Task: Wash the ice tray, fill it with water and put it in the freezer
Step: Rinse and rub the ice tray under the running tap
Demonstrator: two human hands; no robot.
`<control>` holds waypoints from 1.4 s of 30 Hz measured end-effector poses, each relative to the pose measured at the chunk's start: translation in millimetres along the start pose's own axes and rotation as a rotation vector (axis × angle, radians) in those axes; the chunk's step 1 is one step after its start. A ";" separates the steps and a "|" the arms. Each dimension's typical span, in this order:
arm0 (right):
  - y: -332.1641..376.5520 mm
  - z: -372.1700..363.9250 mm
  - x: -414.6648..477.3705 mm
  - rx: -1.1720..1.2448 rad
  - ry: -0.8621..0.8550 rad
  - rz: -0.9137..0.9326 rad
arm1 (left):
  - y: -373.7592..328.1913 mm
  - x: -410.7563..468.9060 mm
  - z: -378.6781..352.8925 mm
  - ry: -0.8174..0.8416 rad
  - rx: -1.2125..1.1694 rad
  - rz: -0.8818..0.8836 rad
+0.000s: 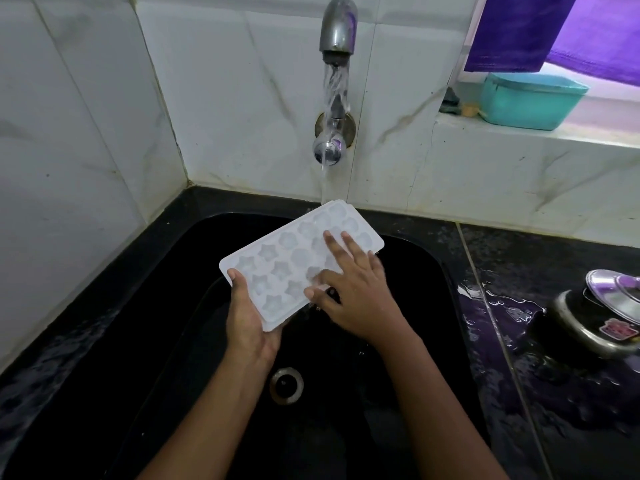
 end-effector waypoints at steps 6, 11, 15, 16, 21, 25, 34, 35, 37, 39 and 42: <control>6.0 -1.0 -2.0 -0.025 -0.062 -0.007 | 5.1 -1.4 -1.5 -0.008 -0.003 0.006; -7.0 5.8 -1.4 -0.030 -0.081 -0.022 | 2.7 -0.5 -0.2 0.002 0.002 -0.009; 1.3 3.2 -1.6 -0.018 -0.095 -0.009 | 6.9 -2.9 -3.6 0.004 0.007 0.010; 1.3 -0.1 -0.6 -0.002 -0.053 0.009 | 3.7 -2.6 -2.9 0.001 0.002 0.000; -11.2 5.7 -0.1 -0.017 -0.073 -0.032 | 2.9 -4.6 -4.8 0.009 0.038 -0.011; 0.2 -1.9 0.7 -0.007 -0.021 0.021 | 1.1 -4.4 -4.0 0.001 0.008 -0.019; -2.6 2.7 -2.1 -0.045 -0.002 0.025 | 6.0 -9.7 -11.0 0.018 0.016 0.009; -1.3 -1.7 -1.7 -0.036 0.044 0.041 | 4.5 -8.5 -7.7 0.004 0.014 0.010; -8.7 -1.7 -1.6 -0.015 0.083 0.018 | 3.6 -6.9 -2.7 -0.018 0.024 0.003; -17.3 4.1 -3.1 -0.020 0.051 -0.037 | 4.3 -8.5 -4.6 -0.017 0.042 0.004; -8.8 5.6 -3.2 -0.052 0.010 -0.026 | 7.0 -9.8 -7.4 -0.014 0.028 0.019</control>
Point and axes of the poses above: each hand's wrist, its own x-axis towards the middle knuckle, its own z-axis out of the back of the hand, y = z × x, the point moved 10 cm from there along x, towards the middle knuckle, and after that the axes turned 4 degrees about x, right-handed, at the moved point
